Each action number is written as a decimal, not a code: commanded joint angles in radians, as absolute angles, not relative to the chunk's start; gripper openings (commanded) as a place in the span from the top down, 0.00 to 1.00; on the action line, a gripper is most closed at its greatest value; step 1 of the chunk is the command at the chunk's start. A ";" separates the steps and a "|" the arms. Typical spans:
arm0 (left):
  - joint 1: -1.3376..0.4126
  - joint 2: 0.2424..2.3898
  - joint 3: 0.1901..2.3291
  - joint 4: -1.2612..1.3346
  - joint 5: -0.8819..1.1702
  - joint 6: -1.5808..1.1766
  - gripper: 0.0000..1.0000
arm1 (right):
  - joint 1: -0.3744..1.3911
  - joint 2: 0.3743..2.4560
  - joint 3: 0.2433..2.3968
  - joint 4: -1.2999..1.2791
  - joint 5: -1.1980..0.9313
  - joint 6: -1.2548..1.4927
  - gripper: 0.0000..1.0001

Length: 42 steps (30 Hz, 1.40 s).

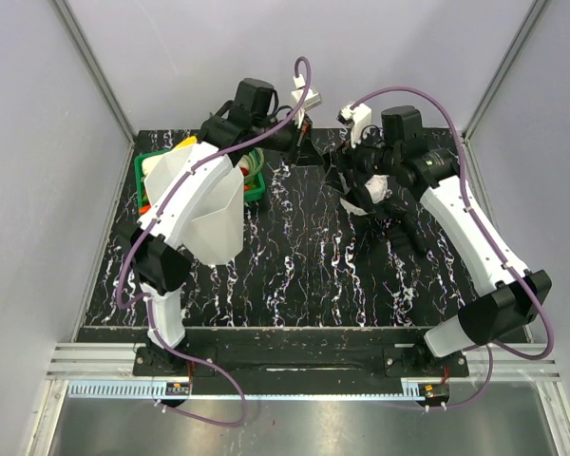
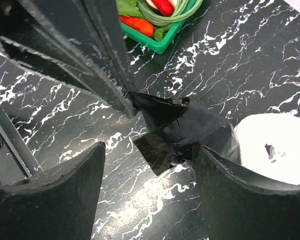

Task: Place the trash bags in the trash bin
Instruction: Unfold the trash bag at the center of the board.

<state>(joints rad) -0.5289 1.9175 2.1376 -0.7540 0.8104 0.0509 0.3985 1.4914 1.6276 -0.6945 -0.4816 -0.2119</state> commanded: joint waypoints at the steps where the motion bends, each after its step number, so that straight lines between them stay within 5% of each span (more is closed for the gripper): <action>1: -0.537 1.908 2.152 -0.715 0.841 0.037 1.00 | 0.410 1.494 1.615 -0.623 -0.426 -0.219 0.32; 5: -0.538 1.898 2.132 -0.715 0.847 0.049 1.00 | 0.410 1.496 1.612 -0.618 -0.399 -0.227 0.62; 12: -0.538 1.865 2.077 -0.715 0.830 0.084 1.00 | 0.410 1.485 1.597 -0.609 -0.347 -0.238 0.97; 30: -0.519 1.789 2.016 -0.749 0.655 0.173 1.00 | 0.408 1.381 1.589 -0.701 -0.089 -0.336 1.00; 42: -0.440 1.759 2.101 -0.772 0.540 0.167 1.00 | 0.384 1.407 1.821 -0.779 0.119 -0.422 1.00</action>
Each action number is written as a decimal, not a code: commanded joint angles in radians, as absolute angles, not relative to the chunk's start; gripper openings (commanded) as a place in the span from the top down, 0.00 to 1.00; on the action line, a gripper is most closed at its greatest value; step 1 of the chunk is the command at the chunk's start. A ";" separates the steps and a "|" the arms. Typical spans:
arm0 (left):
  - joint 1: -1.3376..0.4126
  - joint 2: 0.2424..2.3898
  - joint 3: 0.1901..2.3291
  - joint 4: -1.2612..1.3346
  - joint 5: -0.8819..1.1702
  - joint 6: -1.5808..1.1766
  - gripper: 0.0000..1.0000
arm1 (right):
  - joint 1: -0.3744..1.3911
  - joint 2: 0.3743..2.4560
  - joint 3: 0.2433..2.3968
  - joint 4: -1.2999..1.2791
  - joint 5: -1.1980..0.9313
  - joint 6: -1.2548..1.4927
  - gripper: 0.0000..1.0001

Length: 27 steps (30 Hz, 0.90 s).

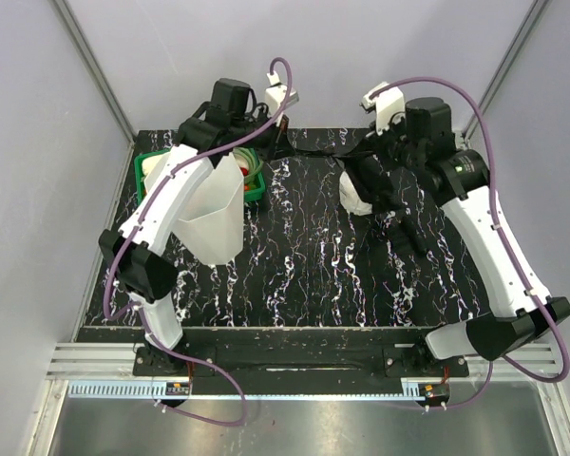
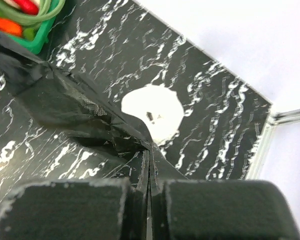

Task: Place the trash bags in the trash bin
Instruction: Unfold the trash bag at the center of the board.

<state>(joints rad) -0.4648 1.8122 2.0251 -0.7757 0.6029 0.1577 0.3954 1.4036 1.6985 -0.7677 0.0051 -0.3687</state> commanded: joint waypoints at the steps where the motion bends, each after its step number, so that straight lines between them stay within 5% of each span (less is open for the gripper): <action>1: -0.433 1.763 2.124 -0.778 0.532 0.169 1.00 | 0.383 1.414 1.850 -0.782 0.138 -0.434 1.00; 16: -0.325 1.757 2.287 -0.781 0.400 0.206 1.00 | 0.351 1.505 2.068 -0.795 0.338 -0.610 1.00; 25: -0.339 1.717 2.099 -0.637 0.783 0.031 0.99 | 0.351 1.471 1.993 -0.946 -0.030 -0.534 1.00; 26: -0.348 1.718 2.076 -0.624 0.811 0.012 0.96 | 0.351 1.468 1.967 -0.951 -0.079 -0.517 1.00; 27: -0.359 1.718 2.056 -0.614 0.831 0.003 0.83 | 0.351 1.457 1.936 -0.954 -0.131 -0.505 1.00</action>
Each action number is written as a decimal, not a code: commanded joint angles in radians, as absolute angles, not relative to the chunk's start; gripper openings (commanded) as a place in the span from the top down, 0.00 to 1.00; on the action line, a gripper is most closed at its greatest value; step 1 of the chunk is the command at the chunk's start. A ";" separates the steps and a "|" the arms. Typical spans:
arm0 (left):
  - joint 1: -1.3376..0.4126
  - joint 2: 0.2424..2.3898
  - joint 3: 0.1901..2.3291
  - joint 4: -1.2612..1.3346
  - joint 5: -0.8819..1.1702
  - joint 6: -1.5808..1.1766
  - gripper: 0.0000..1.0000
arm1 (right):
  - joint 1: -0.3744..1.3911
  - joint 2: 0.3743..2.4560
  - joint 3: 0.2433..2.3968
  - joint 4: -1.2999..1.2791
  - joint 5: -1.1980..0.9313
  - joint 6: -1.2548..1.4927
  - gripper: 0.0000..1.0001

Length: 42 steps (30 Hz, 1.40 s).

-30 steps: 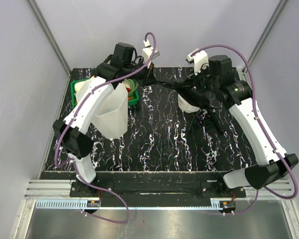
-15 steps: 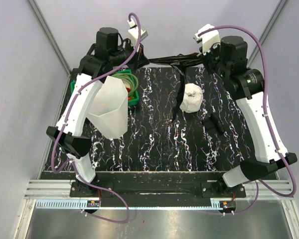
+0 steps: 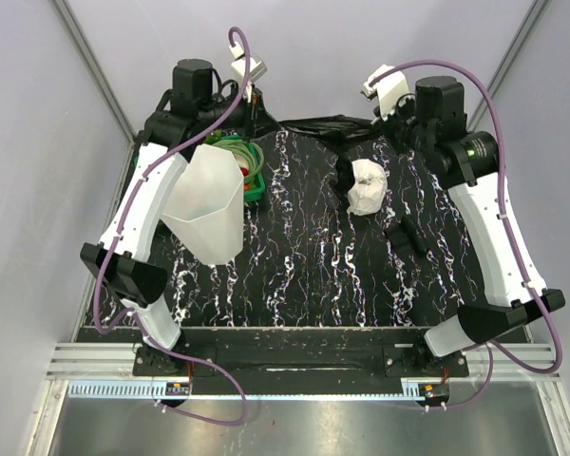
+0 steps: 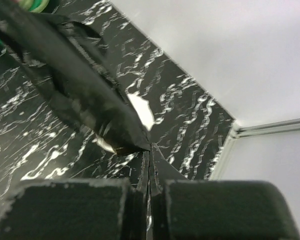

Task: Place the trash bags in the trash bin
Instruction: Unfold the trash bag at the center of the board.

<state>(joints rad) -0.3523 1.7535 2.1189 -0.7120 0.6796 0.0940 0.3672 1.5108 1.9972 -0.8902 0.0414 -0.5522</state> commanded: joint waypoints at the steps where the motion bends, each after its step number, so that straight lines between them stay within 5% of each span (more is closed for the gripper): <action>1: -0.376 1.718 2.040 -0.611 0.841 0.006 0.81 | 0.351 1.448 1.904 -0.950 -0.174 -0.491 1.00; 7: -0.491 1.713 1.904 -0.609 0.815 0.070 0.81 | 0.351 1.384 1.700 -0.874 -0.362 -0.428 1.00; 10: -0.535 1.715 1.844 -0.604 0.782 0.089 1.00 | 0.351 1.361 1.617 -0.853 -0.402 -0.417 1.00; 27: -0.494 1.612 1.620 -0.555 0.437 0.199 1.00 | 0.339 1.158 1.267 -0.824 -0.043 -0.468 1.00; 42: -0.385 1.595 1.536 -0.500 0.408 0.146 1.00 | 0.213 1.114 1.051 -0.715 0.055 -0.445 1.00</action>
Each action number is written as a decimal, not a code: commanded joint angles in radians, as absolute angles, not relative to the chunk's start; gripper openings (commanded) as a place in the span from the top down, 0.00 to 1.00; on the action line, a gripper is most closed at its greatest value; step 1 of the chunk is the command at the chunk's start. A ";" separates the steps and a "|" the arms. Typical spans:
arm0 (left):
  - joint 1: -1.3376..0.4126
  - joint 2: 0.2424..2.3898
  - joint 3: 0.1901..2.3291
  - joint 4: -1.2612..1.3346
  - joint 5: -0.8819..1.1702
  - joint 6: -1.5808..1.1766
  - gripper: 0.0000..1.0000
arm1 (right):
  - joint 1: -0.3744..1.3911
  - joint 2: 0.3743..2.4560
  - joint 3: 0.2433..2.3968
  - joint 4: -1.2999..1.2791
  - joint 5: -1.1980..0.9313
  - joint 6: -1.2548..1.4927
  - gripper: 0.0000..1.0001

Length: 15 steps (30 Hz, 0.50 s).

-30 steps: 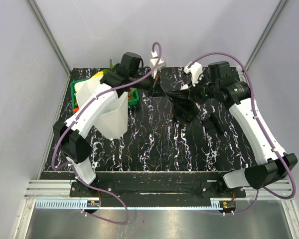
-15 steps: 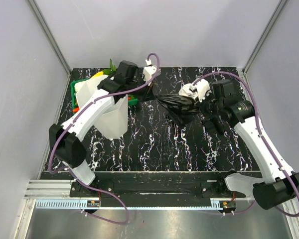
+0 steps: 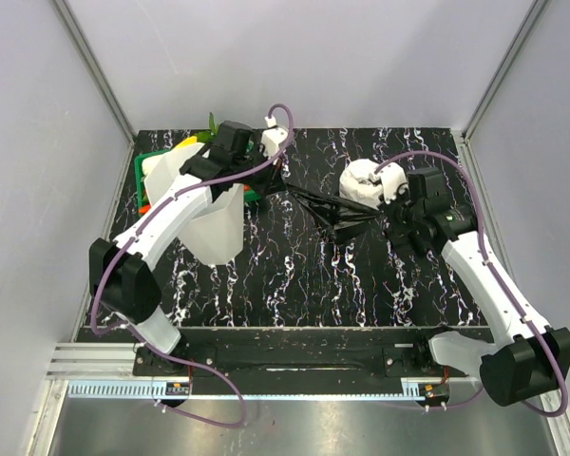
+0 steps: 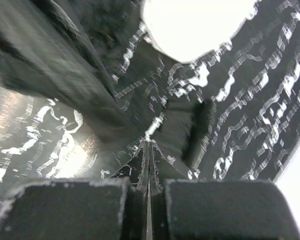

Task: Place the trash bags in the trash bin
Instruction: Unfold the trash bag at the center of the board.

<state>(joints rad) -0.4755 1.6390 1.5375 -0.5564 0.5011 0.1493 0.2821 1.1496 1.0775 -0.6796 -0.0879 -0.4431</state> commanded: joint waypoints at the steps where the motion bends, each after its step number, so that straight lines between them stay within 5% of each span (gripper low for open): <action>1: -0.376 1.595 1.537 -0.500 0.414 0.141 1.00 | 0.206 1.114 1.045 -0.716 0.054 -0.445 1.00; 10: -0.380 1.611 1.514 -0.502 0.517 0.135 1.00 | 0.176 1.117 1.069 -0.755 -0.182 -0.430 0.99; 13: -0.420 1.634 1.506 -0.500 0.580 0.141 1.00 | 0.178 1.150 1.130 -0.769 -0.368 -0.411 0.78; 15: -0.454 1.646 1.516 -0.503 0.618 0.146 1.00 | 0.178 1.190 1.175 -0.753 -0.475 -0.387 0.56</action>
<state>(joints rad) -0.3996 1.6379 1.5116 -0.5301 0.5083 0.1379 0.1772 1.1473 1.0630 -0.7712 -0.2043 -0.4240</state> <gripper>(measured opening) 0.015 0.255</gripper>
